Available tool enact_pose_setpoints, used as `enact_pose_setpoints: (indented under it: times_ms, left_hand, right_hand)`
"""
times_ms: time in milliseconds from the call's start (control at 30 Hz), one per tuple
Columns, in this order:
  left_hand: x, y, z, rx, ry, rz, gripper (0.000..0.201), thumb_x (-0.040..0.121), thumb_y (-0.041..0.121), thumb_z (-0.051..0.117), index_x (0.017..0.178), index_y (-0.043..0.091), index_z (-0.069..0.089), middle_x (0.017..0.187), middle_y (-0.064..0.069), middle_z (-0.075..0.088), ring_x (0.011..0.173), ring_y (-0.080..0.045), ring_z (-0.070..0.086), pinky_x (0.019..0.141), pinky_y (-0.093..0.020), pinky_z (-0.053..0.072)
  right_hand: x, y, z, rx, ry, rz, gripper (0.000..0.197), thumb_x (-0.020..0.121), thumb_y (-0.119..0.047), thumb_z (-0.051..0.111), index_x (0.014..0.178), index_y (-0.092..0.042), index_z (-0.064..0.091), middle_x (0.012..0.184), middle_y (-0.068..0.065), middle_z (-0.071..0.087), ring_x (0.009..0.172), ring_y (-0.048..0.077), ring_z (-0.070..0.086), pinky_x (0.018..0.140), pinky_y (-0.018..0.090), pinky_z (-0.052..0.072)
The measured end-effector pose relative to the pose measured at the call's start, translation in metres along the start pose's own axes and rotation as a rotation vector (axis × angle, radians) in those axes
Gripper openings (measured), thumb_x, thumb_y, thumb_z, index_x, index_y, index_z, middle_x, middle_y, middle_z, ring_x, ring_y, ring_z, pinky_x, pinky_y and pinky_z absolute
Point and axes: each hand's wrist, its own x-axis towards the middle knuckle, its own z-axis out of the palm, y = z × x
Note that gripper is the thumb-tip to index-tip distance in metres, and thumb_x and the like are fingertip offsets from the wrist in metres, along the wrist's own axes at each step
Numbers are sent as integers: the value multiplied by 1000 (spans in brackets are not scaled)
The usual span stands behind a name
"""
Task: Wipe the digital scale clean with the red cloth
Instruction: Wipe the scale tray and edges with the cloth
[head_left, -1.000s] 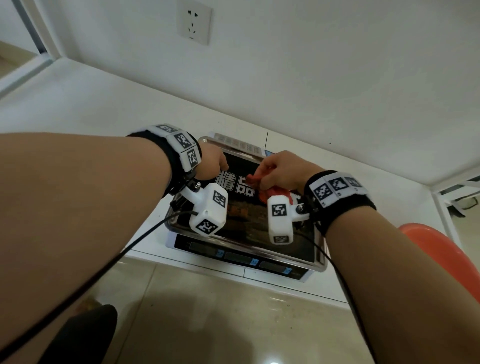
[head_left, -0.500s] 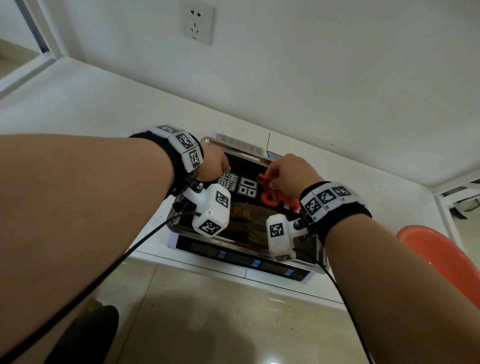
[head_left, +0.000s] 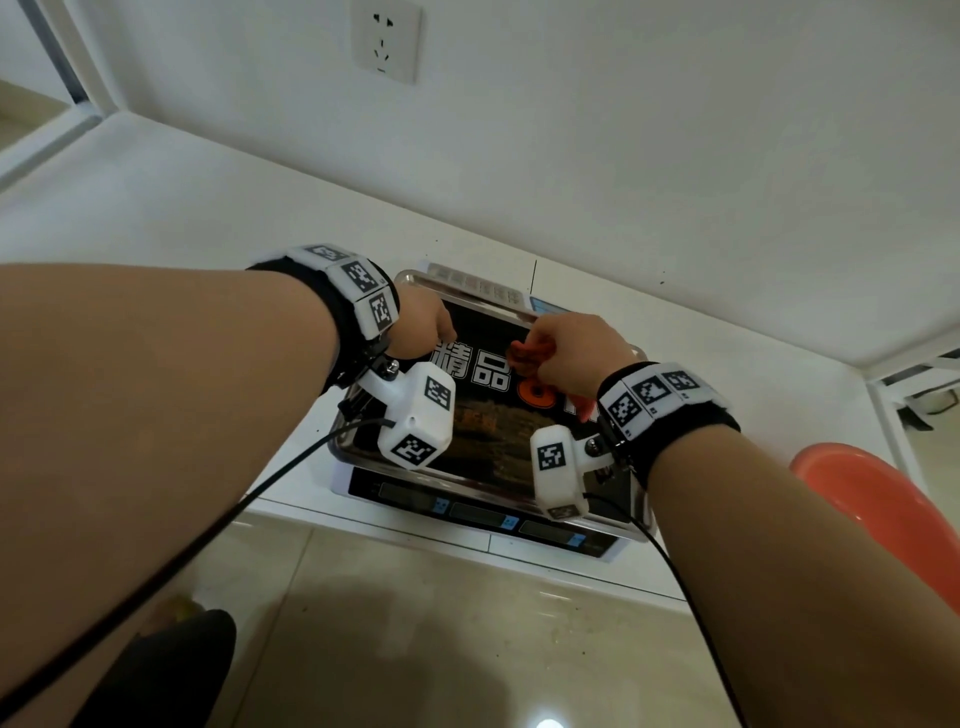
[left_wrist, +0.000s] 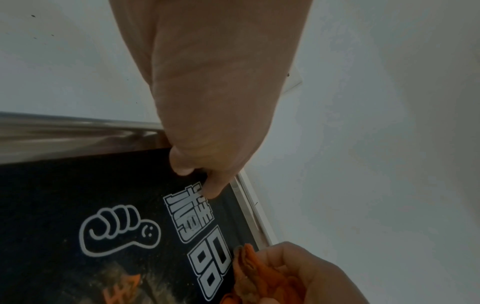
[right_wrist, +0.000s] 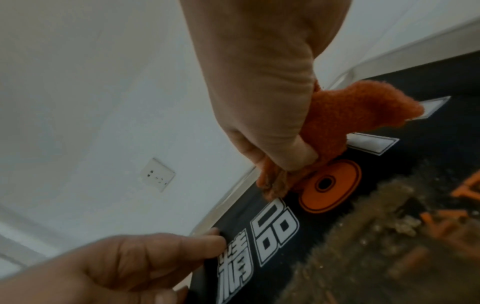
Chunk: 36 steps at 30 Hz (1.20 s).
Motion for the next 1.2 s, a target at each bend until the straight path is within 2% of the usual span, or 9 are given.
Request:
enact_pose_setpoints:
  times_ms: [200,333,500,600,667,767,933,1100,1200]
  left_hand:
    - [-2,0,0,-11,10,15,51,95,-3,34,143,14,41,153,-3,34,140,-22,34,113,-28,27]
    - [-3,3,-2,-92,32,1,45,97,3,37,141,11,44,150,-6,39,137,-23,39,109,-27,31]
    - [-4,-3,-11,-206,97,-14,42,96,8,42,137,10,50,142,-10,48,125,-27,50,96,-28,40]
    - [1,-11,-9,-270,130,14,39,95,6,46,132,10,56,134,-8,57,121,-24,55,101,-29,41]
    - [4,-13,-5,-368,109,17,39,93,-1,46,130,6,57,126,-10,64,114,-24,61,96,-31,48]
    - [5,-18,-3,-430,95,15,38,89,-2,55,125,7,59,108,-14,71,99,-24,69,83,-31,56]
    - [1,-28,-5,-374,153,18,30,79,15,73,109,12,70,78,-5,71,75,-18,68,67,-23,55]
    - [-2,-35,-7,-277,205,-24,23,79,37,70,90,16,72,74,3,71,72,-11,67,72,-24,50]
    - [-2,-38,-6,-237,190,-39,21,83,32,67,93,15,73,82,-1,74,77,-13,67,81,-28,53]
  right_hand:
    - [-5,-16,5,147,-50,-82,22,86,-12,68,105,-23,71,100,-6,70,93,16,67,74,31,57]
    - [-6,-26,-1,113,-279,-104,23,80,-11,73,98,-26,74,94,-8,75,91,13,69,77,31,60]
    - [-6,-11,-13,258,-147,-23,30,84,-1,65,102,-24,71,87,-11,68,78,5,66,57,19,51]
    - [-6,-16,-9,352,-70,-2,24,90,-1,63,99,-22,70,83,-13,64,70,-2,61,52,15,46]
    - [-6,-27,-4,348,-90,-37,14,90,-11,68,101,-20,74,93,-8,72,80,3,63,58,17,50]
    - [-7,-41,0,338,-203,-79,11,90,-11,70,93,-20,76,90,-10,76,71,1,65,40,12,47]
    - [-6,-39,-11,179,-330,-74,32,77,-3,69,98,-26,76,84,-14,74,79,5,69,67,26,59]
    - [-3,-43,-15,272,-166,-66,27,87,2,65,103,-19,71,75,-18,64,61,-7,60,41,7,41]
    - [-2,-54,-5,278,-173,-105,20,90,-3,64,103,-16,73,80,-17,69,58,-7,62,37,9,42]
